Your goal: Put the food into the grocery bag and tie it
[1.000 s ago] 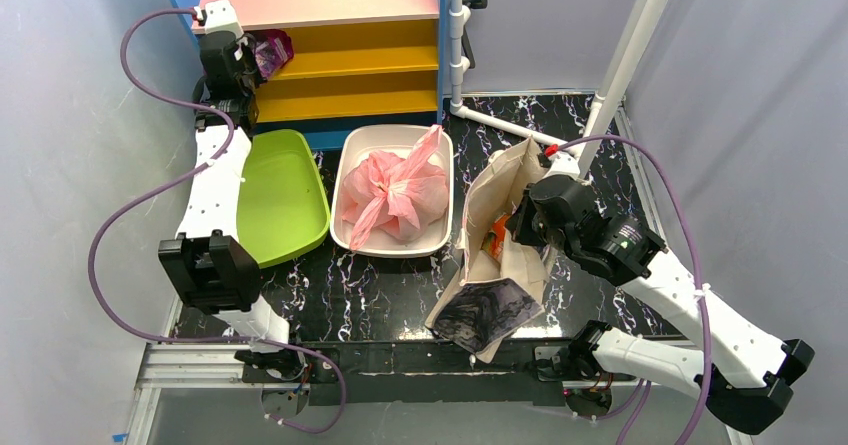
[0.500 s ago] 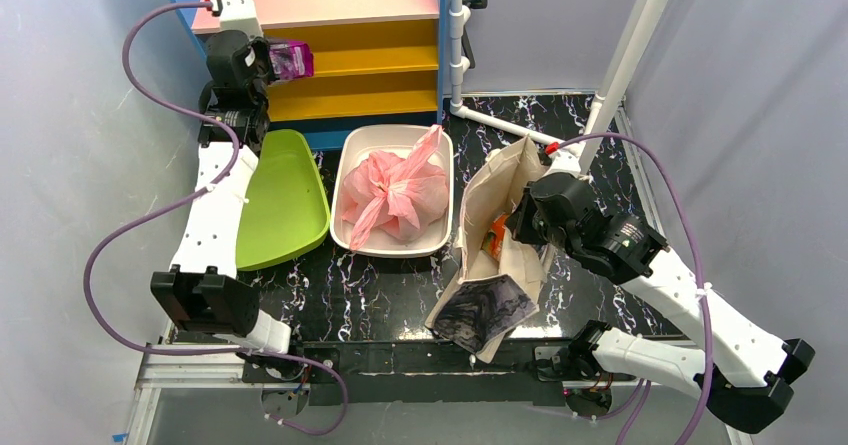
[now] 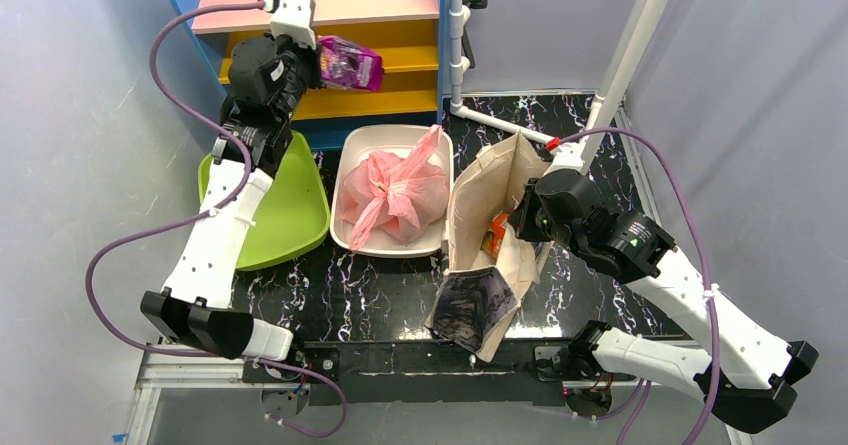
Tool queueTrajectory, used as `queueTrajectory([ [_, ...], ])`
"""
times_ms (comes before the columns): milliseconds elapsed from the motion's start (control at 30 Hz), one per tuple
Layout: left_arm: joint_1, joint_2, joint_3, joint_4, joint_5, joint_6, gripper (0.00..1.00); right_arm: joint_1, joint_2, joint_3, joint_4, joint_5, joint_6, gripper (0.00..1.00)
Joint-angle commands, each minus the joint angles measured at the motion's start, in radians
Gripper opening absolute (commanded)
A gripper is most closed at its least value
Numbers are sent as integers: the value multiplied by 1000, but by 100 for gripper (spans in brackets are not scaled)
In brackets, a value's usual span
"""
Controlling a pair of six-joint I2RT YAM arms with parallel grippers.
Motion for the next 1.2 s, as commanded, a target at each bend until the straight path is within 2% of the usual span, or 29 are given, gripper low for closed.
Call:
queueTrajectory([
  [0, -57, -116, 32, 134, 264, 9, 0, 2, -4, 53, 69, 10, -37, 1],
  [200, -112, -147, 36, 169, 518, -29, 0, 2, 2, 58, 74, 10, -46, 1],
  [433, -148, -111, 65, 220, 824, -151, 0, 2, 8, 62, 79, 18, -58, 1],
  [600, -178, -53, 42, 338, 1112, -221, 0, 2, 8, 63, 81, 20, -61, 1],
  [733, -193, -7, 25, 465, 1258, -316, 0, 2, -2, 59, 76, 26, -61, 1],
  [833, -202, 35, 41, 519, 1345, -384, 0, 2, -10, 56, 73, 28, -61, 1],
  [967, -214, 86, 72, 487, 1426, -384, 0, 2, -16, 55, 75, 33, -63, 1],
  [1167, -214, 128, 85, 417, 1453, -354, 0, 2, -26, 50, 86, 32, -68, 1],
])
